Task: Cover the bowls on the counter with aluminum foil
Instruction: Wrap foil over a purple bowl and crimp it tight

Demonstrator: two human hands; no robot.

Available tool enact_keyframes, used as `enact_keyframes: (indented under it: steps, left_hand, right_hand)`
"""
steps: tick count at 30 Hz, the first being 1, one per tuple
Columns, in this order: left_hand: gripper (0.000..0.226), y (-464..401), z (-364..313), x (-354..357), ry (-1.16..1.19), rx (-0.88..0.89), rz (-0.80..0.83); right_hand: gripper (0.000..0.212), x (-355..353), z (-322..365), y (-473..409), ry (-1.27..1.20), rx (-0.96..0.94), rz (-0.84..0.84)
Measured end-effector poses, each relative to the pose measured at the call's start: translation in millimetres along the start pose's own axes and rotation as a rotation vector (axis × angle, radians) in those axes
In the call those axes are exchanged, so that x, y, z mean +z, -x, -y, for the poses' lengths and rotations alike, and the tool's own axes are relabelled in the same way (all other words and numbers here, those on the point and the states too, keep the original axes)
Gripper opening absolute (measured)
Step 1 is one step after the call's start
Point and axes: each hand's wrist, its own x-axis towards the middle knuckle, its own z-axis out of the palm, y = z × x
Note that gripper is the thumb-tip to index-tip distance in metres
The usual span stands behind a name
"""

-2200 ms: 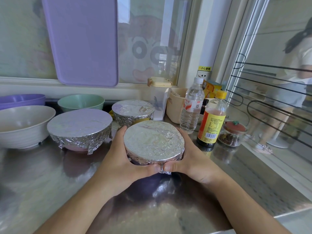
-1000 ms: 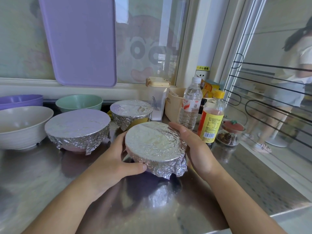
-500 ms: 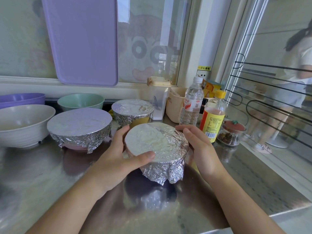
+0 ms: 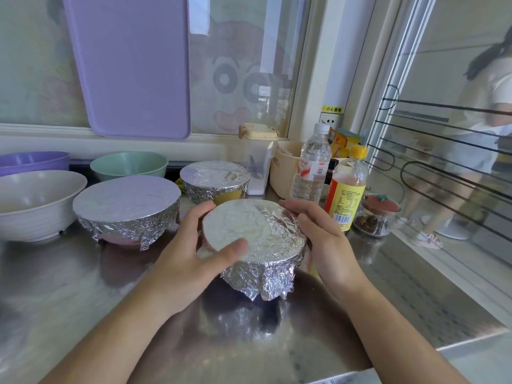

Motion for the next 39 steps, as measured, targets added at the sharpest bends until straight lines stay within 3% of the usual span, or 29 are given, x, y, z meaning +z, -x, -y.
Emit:
enact_keyframes:
  steps: [4, 11, 14, 19, 29, 39]
  left_hand:
    - [0.146, 0.9, 2.0, 4.9, -0.032, -0.016, 0.050]
    - [0.150, -2.1, 4.1, 0.2, -0.057, -0.033, 0.047]
    - [0.146, -2.7, 6.9, 0.9, -0.034, -0.021, 0.053]
    - [0.157, -0.5, 2.9, -1.1, -0.050, -0.033, 0.042]
    - [0.157, 2.3, 3.1, 5.0, -0.202, 0.099, -0.037]
    - [0.162, 3.3, 7.9, 8.7, -0.297, 0.130, -0.058]
  right_hand:
    - [0.037, 0.0, 2.4, 1.3, 0.009, 0.001, 0.010]
    - [0.036, -4.7, -3.4, 0.3, 0.051, 0.063, 0.144]
    - [0.052, -8.7, -5.8, 1.9, 0.032, 0.105, 0.276]
    - [0.110, -19.7, -6.7, 4.1, 0.032, 0.080, 0.474]
    - [0.119, -16.3, 0.1, 8.0, 0.337, -0.019, 0.378]
    - [0.128, -13.6, -2.3, 6.9, 0.372, -0.115, 0.374]
